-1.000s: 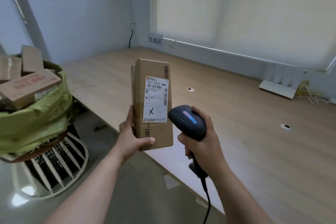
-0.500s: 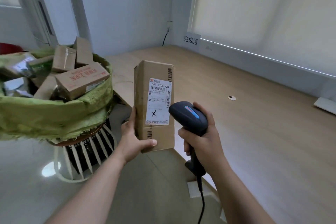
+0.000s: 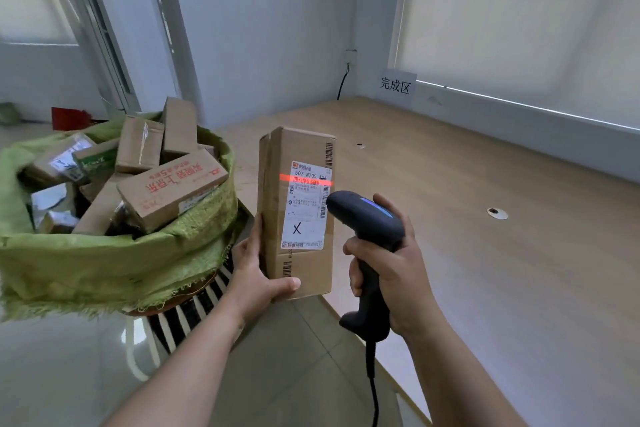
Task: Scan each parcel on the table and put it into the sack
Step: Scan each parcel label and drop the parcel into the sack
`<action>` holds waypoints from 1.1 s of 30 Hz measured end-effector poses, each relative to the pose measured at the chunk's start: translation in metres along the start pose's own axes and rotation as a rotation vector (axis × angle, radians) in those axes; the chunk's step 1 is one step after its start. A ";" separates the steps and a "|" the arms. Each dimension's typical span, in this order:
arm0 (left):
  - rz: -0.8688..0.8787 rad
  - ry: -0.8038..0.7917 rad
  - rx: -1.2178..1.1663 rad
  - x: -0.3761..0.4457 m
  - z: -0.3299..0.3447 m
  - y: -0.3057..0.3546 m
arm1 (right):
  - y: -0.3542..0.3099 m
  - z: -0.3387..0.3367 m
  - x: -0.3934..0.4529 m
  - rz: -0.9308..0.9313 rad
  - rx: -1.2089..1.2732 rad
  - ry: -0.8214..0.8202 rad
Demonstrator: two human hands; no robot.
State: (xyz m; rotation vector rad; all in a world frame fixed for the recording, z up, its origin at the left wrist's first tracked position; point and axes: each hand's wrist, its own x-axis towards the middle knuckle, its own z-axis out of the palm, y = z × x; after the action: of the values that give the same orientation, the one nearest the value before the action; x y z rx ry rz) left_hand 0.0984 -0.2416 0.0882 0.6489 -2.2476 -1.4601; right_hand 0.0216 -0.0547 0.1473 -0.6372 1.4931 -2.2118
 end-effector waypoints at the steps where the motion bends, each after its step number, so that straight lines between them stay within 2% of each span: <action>1: -0.001 -0.008 0.008 0.008 0.001 0.001 | 0.002 -0.002 0.007 -0.002 -0.010 0.009; 11: -0.003 -0.046 0.038 0.074 0.025 0.001 | 0.005 -0.028 0.062 -0.029 -0.090 0.080; 19: -0.007 0.107 -0.005 0.111 0.028 0.003 | 0.005 -0.034 0.106 -0.160 -0.297 0.139; 25: 0.035 0.217 -0.009 0.119 0.000 0.003 | 0.021 -0.009 0.136 -0.188 -0.293 0.105; 33: 0.084 0.364 -0.035 0.126 -0.074 -0.002 | 0.048 0.057 0.164 -0.204 -0.298 0.025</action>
State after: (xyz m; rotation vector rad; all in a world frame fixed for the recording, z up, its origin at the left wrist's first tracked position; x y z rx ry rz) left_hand 0.0355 -0.3690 0.1235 0.7333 -1.9403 -1.2250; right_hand -0.0765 -0.2055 0.1450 -0.8930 1.8654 -2.1649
